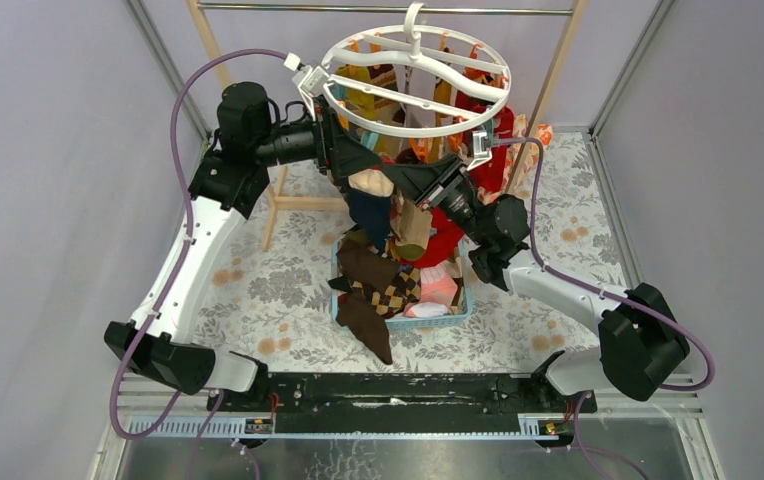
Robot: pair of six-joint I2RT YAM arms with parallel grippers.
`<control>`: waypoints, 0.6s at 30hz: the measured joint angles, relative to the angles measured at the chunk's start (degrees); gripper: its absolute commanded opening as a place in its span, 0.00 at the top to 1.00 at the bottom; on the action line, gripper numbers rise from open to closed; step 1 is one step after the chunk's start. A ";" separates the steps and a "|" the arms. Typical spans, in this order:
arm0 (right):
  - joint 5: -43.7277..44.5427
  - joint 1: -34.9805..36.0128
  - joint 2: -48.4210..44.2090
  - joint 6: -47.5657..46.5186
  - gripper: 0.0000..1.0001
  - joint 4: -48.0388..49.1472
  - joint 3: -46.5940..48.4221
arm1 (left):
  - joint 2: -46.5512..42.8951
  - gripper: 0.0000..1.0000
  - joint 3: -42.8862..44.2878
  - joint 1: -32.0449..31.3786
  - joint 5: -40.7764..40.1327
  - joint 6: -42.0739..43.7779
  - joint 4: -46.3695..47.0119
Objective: Clip the socks to the hanger
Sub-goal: Clamp the sock onto the hanger.
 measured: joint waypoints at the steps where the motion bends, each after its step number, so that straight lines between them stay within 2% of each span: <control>1: -0.04 -0.02 0.00 0.00 0.80 -0.11 0.13 | -0.07 0.39 0.00 0.00 0.00 0.22 -0.07; 10: 0.00 -0.04 -0.07 -0.96 0.34 -4.50 0.48 | -1.46 0.41 0.28 0.00 -0.87 2.75 -3.02; 15: 1.03 -0.04 -3.10 -3.45 0.23 -11.28 -0.02 | -1.66 0.45 0.28 0.00 -2.21 3.72 -3.52; 18: 2.19 -0.04 -7.45 -5.70 0.20 -16.04 -1.14 | -1.66 0.47 0.28 0.00 -3.74 4.20 -3.58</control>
